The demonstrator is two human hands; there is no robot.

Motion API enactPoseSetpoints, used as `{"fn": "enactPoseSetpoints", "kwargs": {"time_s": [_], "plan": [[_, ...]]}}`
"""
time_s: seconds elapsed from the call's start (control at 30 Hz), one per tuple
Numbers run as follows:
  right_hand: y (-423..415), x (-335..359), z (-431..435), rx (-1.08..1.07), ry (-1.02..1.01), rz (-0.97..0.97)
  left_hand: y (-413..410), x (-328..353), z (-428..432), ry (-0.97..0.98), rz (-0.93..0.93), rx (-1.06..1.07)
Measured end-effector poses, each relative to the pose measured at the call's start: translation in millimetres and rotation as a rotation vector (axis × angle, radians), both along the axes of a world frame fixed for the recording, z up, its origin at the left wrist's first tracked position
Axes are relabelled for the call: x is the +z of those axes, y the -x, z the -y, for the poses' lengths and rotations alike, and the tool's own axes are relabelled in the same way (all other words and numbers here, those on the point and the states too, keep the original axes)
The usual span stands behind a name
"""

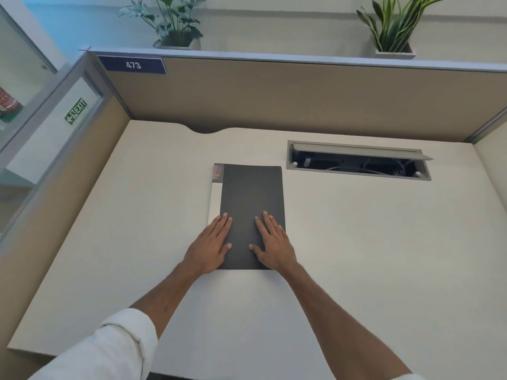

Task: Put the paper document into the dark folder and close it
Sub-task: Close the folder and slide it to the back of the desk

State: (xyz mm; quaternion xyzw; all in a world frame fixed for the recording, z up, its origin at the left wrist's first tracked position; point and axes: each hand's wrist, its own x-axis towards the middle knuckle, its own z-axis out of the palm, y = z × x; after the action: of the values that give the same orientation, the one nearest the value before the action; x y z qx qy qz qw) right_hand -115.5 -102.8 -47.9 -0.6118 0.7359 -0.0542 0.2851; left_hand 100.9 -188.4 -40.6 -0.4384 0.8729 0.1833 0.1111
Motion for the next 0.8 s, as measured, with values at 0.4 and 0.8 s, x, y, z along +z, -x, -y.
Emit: {"fn": "enactPoseSetpoints", "kwargs": {"time_s": [0.4,0.8], "plan": [[14.6,-5.8,78.7,-0.058,0.033,0.001,20.5,-5.3,87.5,0.015,-0.029,-0.017],[42.7,-3.1,142.1,-0.067,-0.005,-0.014,56.8,-9.0,148.2,0.001,-0.048,0.006]]}}
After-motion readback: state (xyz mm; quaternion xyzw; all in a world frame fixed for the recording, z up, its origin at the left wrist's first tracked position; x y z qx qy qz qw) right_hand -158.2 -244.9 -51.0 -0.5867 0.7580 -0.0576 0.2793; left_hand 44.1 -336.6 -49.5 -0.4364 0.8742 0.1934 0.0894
